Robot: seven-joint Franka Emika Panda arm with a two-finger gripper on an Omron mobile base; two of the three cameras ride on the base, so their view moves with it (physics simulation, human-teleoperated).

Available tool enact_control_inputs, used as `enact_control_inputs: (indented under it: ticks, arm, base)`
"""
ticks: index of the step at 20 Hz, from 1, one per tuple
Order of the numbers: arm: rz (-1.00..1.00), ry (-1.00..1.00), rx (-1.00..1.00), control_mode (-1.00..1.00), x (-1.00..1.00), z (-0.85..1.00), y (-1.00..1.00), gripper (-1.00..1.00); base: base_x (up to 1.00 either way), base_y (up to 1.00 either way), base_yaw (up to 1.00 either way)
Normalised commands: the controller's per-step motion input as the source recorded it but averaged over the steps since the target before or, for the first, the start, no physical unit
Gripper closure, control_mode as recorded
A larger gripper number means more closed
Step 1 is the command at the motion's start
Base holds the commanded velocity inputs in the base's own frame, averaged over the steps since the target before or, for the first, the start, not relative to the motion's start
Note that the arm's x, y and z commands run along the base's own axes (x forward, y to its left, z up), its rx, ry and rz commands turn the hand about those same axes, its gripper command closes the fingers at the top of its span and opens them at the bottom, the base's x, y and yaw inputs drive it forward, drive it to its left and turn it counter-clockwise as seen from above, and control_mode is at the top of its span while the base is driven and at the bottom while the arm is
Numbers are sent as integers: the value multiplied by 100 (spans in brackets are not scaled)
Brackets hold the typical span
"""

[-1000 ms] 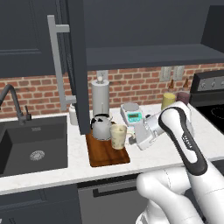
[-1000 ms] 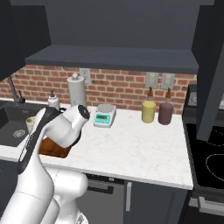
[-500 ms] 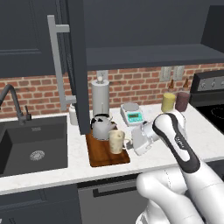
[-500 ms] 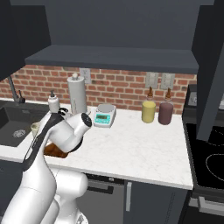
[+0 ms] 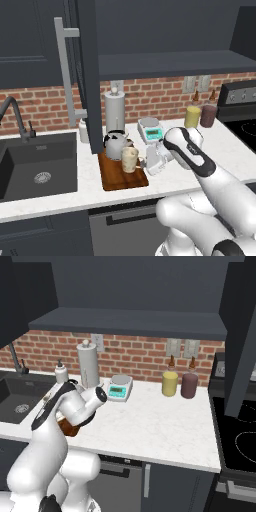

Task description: Pick the kettle from the counter and place it on the tray. Then pick the mug from the cabinet and place it on the tray. Then close the cabinet doors.

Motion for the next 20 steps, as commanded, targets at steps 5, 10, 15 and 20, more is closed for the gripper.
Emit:
enact_control_inputs:
  ticks: [5,10,15,20]
  arm:
    - [0,1,0,-100,22,-37,0,100]
    - [2,0,0,-100,17,-39,0,100]
    - [2,0,0,-100,24,-38,0,100]
    - [1,0,0,-100,24,-36,0,100]
  base:
    - [0,0,0]
    - [0,0,0]
    - [0,0,0]
    - [0,0,0]
